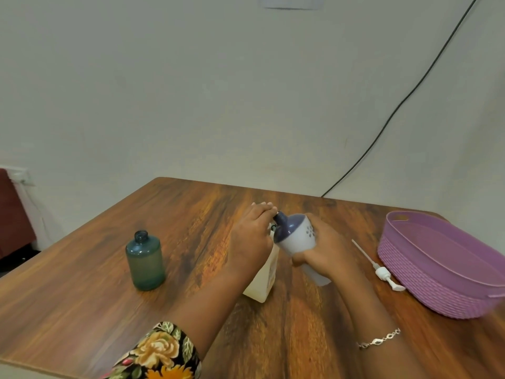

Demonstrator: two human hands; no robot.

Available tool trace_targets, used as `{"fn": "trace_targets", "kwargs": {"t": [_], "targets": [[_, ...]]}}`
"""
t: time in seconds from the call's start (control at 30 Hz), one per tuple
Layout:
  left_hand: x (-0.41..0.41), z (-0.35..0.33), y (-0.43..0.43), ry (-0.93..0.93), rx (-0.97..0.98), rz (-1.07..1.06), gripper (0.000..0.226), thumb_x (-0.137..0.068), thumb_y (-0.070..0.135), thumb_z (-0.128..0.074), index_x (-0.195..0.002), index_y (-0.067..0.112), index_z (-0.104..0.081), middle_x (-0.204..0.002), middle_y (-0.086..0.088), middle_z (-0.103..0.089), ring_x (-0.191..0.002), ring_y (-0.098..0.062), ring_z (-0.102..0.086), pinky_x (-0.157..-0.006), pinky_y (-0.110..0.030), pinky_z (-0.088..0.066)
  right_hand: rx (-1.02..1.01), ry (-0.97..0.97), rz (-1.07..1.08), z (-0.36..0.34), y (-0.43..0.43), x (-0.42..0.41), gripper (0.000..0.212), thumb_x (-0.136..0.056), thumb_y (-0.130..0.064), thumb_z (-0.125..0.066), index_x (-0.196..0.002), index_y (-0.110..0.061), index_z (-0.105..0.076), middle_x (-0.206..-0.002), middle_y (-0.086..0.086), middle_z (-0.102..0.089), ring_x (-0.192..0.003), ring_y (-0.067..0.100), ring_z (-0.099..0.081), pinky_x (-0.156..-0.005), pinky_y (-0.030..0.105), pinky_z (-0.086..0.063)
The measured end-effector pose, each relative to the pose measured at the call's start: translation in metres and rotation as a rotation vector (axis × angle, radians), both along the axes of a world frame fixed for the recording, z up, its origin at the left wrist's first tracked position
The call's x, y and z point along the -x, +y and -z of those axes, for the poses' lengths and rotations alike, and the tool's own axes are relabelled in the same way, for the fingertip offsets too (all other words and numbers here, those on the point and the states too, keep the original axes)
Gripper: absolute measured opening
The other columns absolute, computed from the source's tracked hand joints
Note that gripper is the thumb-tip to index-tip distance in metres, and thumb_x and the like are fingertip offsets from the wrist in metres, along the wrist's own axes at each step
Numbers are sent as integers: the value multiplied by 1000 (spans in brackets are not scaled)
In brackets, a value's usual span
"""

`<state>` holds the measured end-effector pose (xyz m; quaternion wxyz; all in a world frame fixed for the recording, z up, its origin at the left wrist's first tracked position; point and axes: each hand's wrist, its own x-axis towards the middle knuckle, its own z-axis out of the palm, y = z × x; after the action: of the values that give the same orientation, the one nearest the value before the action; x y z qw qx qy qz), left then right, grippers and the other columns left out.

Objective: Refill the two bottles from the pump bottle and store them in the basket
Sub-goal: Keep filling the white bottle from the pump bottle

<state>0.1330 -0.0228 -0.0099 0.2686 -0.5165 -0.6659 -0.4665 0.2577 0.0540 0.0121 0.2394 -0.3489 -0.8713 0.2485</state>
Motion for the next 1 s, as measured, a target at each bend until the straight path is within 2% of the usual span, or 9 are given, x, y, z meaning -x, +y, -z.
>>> {"fn": "trace_targets", "kwargs": {"t": [0.1,0.17,0.27,0.4,0.5,0.63,0.73,0.9,1.0], "targets": [[2,-7,3,-26,24,5,34,-60,-13,-63,-90,0,-71,-91,-12,-71,-84,-27,-67,-78,-39,-55,9,10,-8,-2,1,0,72,-58,-18,-81,-120,-24,-45,-105,-2,-49,-93,13,-46,-71,28,-36],[-1,-6,2,-24,8,-14,29,-70,-4,-52,-92,-1,-71,-93,-12,-70,-87,-27,-67,-79,-36,-53,4,11,-10,-2,2,-1,72,-58,-17,-81,-120,-24,-46,-105,-2,-50,-92,14,-47,-70,27,-36],[0,2,3,-40,-32,-9,40,-75,6,-35,-92,-1,-71,-94,-12,-71,-89,-26,-67,-82,-29,-49,3,9,-3,1,3,1,72,-56,-17,-81,-119,-25,-47,-105,-1,-52,-94,18,-49,-71,30,-39],[1,4,1,-61,-4,-16,36,-67,-9,-48,-92,1,-72,-93,-11,-71,-89,-25,-68,-83,-26,-47,-7,-25,2,0,5,3,72,-56,-16,-81,-119,-24,-48,-107,1,-52,-95,19,-49,-69,29,-39],[0,-3,-2,-9,35,-15,36,-64,-11,-53,-92,1,-72,-93,-11,-71,-88,-25,-68,-80,-24,-46,0,-20,-7,-2,4,1,72,-57,-16,-81,-121,-23,-47,-109,2,-52,-97,19,-49,-69,28,-38],[4,-10,2,31,73,-44,31,-62,-12,-70,-90,2,-72,-90,-11,-71,-84,-26,-68,-72,-27,-50,0,-4,8,-2,6,0,73,-60,-17,-81,-124,-21,-45,-106,0,-49,-96,17,-47,-75,29,-37],[0,-1,5,13,50,-69,30,-64,-10,-62,-91,0,-72,-92,-13,-71,-86,-27,-68,-74,-31,-53,-7,-17,21,3,7,2,76,-56,-20,-81,-124,-24,-46,-110,2,-53,-96,19,-50,-72,29,-38],[-1,5,4,38,36,-75,31,-75,0,-45,-89,1,-72,-89,-10,-71,-85,-24,-68,-73,-28,-54,-30,-22,24,7,8,4,73,-54,-23,-81,-119,-27,-47,-109,0,-54,-95,17,-50,-72,30,-43],[0,-1,2,39,66,-73,29,-65,-12,-62,-90,1,-72,-90,-11,-71,-84,-25,-68,-70,-29,-54,-35,-39,10,5,8,2,76,-56,-23,-81,-123,-27,-45,-112,0,-53,-96,16,-50,-73,28,-42]]}}
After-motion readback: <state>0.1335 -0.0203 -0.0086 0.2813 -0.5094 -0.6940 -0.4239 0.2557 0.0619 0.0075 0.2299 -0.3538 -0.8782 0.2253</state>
